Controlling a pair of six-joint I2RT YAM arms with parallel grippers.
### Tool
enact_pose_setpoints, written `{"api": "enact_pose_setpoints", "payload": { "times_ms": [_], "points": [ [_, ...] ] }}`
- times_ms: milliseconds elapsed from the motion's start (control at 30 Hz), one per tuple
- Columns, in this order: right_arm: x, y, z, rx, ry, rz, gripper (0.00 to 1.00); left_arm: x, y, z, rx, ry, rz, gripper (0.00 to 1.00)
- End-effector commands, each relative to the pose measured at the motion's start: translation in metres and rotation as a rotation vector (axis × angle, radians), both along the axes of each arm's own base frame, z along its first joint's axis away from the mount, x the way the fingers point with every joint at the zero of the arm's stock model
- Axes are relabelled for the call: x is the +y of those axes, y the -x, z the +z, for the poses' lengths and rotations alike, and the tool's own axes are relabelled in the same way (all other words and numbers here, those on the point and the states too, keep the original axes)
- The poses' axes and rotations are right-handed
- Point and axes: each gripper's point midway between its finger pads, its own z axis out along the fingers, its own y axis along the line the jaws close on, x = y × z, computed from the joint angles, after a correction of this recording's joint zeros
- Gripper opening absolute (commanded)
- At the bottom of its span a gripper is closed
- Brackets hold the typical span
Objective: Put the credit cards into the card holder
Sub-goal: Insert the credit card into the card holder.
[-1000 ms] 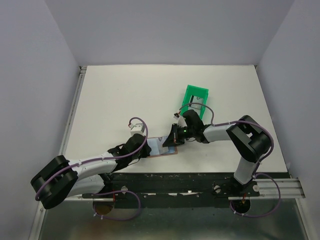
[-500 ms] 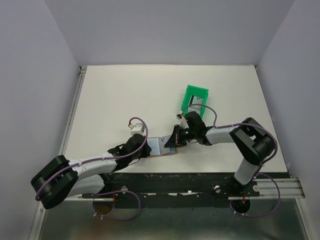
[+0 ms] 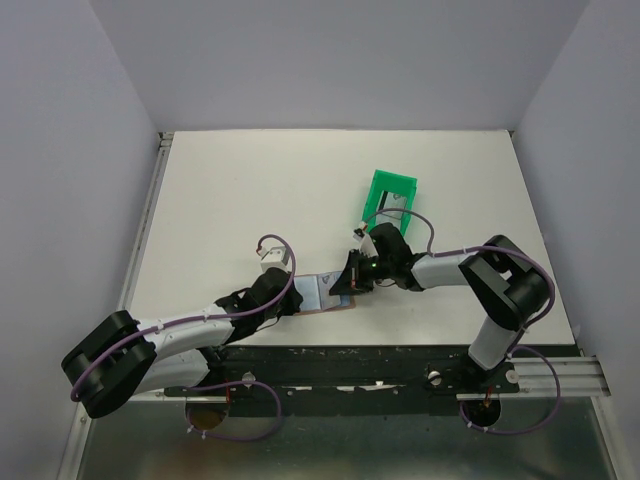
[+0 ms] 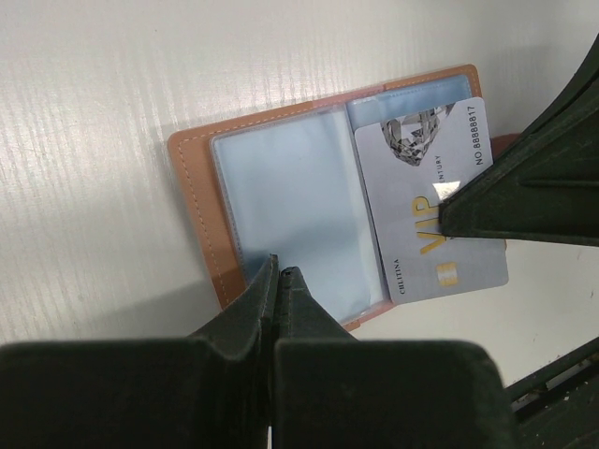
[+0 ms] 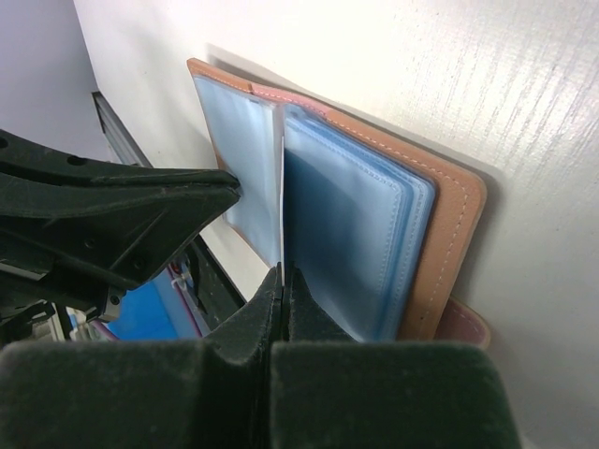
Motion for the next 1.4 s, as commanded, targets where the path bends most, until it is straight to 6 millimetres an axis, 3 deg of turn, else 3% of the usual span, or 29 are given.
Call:
{"api": "enact_pose_setpoints", "payload": {
  "times_ms": [0, 1367],
  "points": [
    [0.0049, -0.0042, 0.0018, -0.002, -0.021, 0.014, 0.00, 0.0197, 0.0185, -0.0292, 0.083, -0.090, -0.002, 0.00],
    [0.0140, 0.0020, -0.0018, 0.029, -0.079, 0.076, 0.00, 0.0164, 0.0189, -0.0310, 0.092, -0.085, -0.012, 0.00]
  ]
}}
